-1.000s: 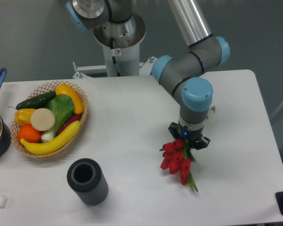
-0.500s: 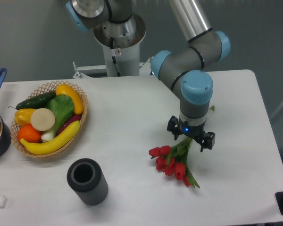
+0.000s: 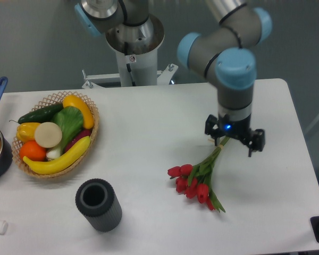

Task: Place the flowers on the table
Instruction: 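Raise the open gripper up away from the tulips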

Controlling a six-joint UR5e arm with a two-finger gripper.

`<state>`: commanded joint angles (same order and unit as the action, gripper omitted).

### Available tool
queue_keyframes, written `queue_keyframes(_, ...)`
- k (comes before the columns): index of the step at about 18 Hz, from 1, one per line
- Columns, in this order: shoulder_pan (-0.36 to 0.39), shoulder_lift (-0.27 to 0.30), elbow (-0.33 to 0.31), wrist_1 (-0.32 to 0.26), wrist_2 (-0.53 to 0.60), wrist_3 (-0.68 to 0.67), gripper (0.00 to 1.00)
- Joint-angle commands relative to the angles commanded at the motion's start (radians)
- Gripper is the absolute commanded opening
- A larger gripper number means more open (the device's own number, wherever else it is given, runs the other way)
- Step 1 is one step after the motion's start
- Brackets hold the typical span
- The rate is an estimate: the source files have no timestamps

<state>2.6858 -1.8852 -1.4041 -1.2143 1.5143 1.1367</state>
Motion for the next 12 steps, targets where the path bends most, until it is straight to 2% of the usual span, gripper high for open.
queue_keyframes(2,0.047,0.000,0.057,-0.066,-0.058,0.008,1.00)
queue_keyframes(6,0.092,0.031,0.048,-0.108,-0.103,0.115,1.00)
queue_keyframes(12,0.097,0.032,0.030,-0.102,-0.102,0.117,1.00)
